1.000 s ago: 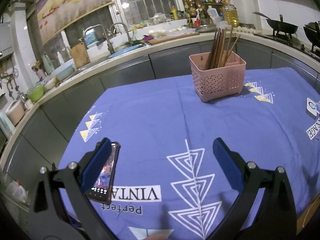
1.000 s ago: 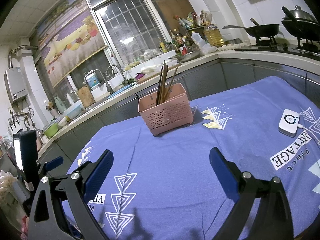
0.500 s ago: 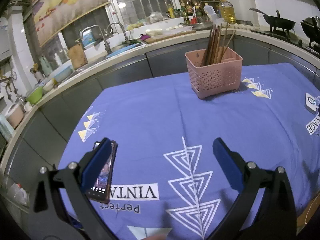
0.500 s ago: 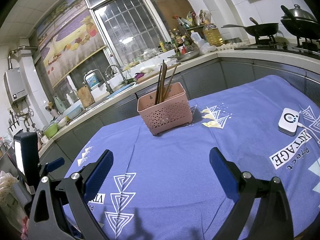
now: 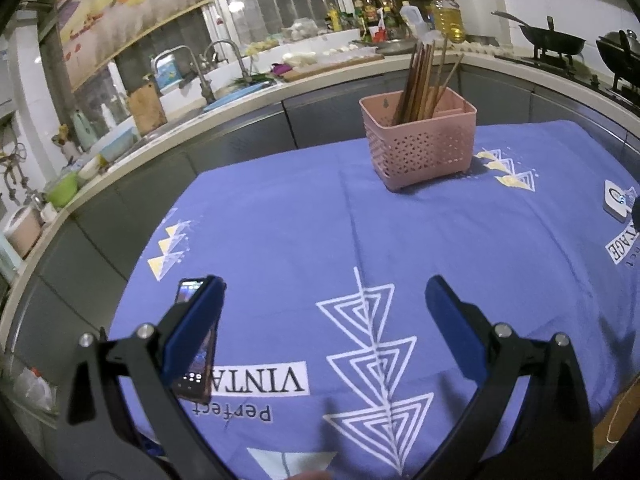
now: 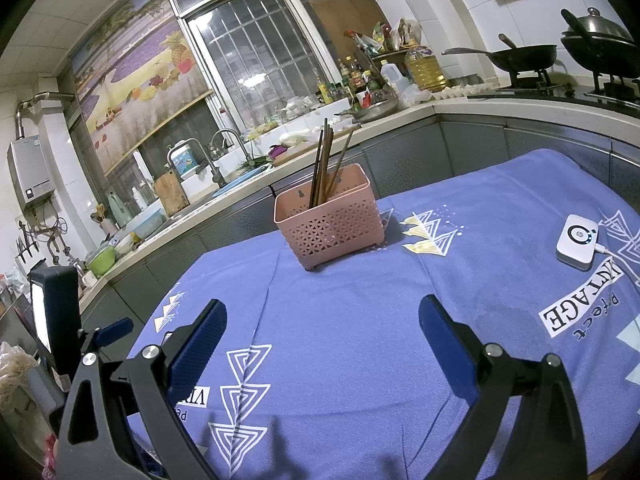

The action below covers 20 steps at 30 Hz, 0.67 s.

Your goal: Organize utensils

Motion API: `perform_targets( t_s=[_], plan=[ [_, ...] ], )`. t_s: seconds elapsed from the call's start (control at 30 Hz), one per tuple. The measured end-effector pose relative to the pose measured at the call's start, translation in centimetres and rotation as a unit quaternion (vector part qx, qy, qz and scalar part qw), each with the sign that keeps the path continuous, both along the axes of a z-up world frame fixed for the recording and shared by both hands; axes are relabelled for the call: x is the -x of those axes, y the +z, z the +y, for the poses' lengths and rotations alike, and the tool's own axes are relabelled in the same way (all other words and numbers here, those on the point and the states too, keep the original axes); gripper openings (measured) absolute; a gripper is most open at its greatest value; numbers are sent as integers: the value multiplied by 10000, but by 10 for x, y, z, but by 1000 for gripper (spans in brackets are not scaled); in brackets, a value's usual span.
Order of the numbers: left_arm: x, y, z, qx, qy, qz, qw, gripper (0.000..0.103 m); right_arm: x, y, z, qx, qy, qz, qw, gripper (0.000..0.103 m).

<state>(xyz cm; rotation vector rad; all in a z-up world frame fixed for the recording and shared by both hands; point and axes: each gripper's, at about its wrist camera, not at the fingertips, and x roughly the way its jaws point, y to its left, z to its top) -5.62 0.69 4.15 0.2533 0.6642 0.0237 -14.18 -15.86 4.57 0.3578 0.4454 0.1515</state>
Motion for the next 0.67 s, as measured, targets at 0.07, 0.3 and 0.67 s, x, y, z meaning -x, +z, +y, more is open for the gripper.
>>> perform_targets(
  t_s=[0.07, 0.3, 0.67],
  plan=[
    [-1, 0, 0, 23, -34, 28, 10000, 97, -1, 0, -1, -3, -2, 0, 10000, 95],
    [2, 3, -3, 84, -204, -2, 9998, 97, -1, 1, -1, -12, -6, 4, 10000, 95],
    [-1, 5, -2, 93, -101, 17, 9999, 97, 9, -7, 2, -75, -19, 84, 9999, 95]
  ],
)
